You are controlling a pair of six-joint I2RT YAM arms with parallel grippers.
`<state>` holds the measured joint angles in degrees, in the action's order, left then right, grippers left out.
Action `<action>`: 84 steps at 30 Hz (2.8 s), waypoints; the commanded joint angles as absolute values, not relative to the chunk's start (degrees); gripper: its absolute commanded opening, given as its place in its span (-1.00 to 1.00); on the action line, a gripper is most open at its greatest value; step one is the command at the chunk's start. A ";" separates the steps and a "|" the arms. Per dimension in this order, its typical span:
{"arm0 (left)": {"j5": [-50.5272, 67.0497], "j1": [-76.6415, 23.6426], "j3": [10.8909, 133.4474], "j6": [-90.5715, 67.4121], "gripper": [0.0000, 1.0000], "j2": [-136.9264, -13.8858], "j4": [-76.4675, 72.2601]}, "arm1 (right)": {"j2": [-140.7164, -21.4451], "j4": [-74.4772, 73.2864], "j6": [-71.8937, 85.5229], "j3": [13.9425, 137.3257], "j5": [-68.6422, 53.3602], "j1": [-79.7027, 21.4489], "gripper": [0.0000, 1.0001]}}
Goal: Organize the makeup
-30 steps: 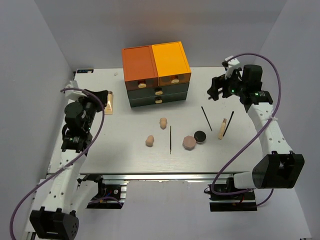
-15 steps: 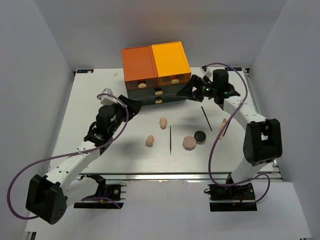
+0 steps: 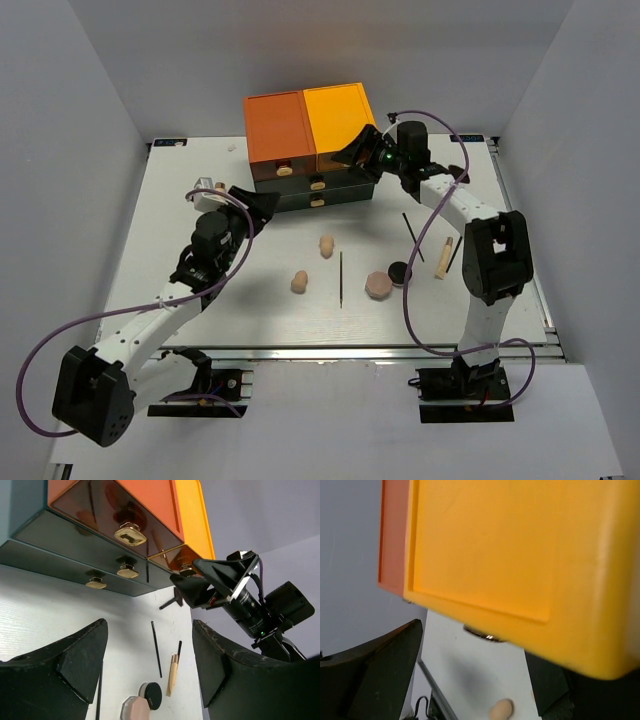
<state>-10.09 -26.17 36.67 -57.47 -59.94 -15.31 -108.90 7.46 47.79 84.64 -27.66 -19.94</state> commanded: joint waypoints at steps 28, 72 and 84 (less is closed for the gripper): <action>-13.09 -26.54 34.54 -56.08 0.55 -59.33 -16.53 | -97.84 17.93 44.74 71.12 -22.41 -18.46 -0.47; -14.91 -46.05 41.57 -18.81 0.75 -84.55 6.59 | -74.36 -25.32 -23.12 54.94 -51.33 -18.63 0.61; -17.57 -46.23 43.42 -21.53 -0.64 -88.17 7.47 | -72.51 -27.78 -33.57 55.29 -42.32 -26.43 0.11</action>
